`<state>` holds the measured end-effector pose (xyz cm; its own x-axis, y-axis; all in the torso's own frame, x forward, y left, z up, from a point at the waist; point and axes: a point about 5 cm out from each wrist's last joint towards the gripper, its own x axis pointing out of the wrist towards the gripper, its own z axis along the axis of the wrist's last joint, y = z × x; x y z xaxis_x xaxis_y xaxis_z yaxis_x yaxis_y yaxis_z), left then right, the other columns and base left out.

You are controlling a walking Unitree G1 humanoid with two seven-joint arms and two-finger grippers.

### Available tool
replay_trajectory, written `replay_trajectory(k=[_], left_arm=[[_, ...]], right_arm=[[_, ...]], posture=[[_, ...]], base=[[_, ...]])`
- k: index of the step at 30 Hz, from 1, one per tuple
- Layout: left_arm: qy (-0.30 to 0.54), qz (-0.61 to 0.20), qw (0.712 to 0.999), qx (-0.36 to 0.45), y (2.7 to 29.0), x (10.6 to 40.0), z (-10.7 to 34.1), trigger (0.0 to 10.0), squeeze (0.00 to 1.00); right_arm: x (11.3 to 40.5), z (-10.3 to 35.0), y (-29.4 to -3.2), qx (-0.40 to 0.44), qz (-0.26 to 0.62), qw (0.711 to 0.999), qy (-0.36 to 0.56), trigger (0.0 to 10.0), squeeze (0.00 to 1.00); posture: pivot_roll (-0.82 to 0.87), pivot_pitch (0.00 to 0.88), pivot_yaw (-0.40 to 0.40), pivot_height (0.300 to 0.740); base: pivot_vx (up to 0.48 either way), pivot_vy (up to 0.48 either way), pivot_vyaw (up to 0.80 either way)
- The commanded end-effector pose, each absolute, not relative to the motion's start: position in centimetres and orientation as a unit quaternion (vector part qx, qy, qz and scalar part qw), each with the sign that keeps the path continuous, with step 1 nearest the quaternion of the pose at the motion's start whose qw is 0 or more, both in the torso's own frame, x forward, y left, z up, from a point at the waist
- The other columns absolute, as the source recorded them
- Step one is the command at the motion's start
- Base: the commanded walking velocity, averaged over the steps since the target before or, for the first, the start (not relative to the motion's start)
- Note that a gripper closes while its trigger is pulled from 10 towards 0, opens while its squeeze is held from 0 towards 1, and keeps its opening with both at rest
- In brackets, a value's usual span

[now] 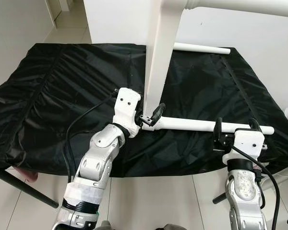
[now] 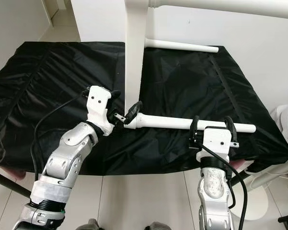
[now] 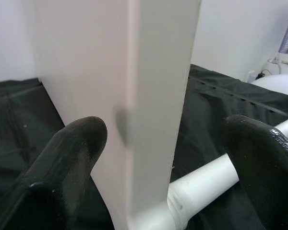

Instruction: Building children table

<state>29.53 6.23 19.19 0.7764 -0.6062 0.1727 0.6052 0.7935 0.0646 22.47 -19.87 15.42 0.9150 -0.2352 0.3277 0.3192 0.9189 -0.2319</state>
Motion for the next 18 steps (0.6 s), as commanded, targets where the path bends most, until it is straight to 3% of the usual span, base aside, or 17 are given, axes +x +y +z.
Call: replay_trajectory(k=[1,18], left_arm=[[-0.090,-0.321,0.943,0.014,6.1,29.3,19.2,10.0,0.00],[-0.057,-0.298,0.953,0.026,4.6,29.8,19.2,10.0,0.00]], right_arm=[[22.4,15.5,-19.9,-0.146,-0.145,0.967,-0.148,10.0,0.00],[23.1,16.1,-19.7,-0.144,-0.140,0.967,-0.157,10.0,0.00]], posture=[[0.03,0.031,-0.003,0.740],[0.01,0.030,-0.002,0.740]], base=[[0.000,0.000,0.00],[0.000,0.000,0.00]])
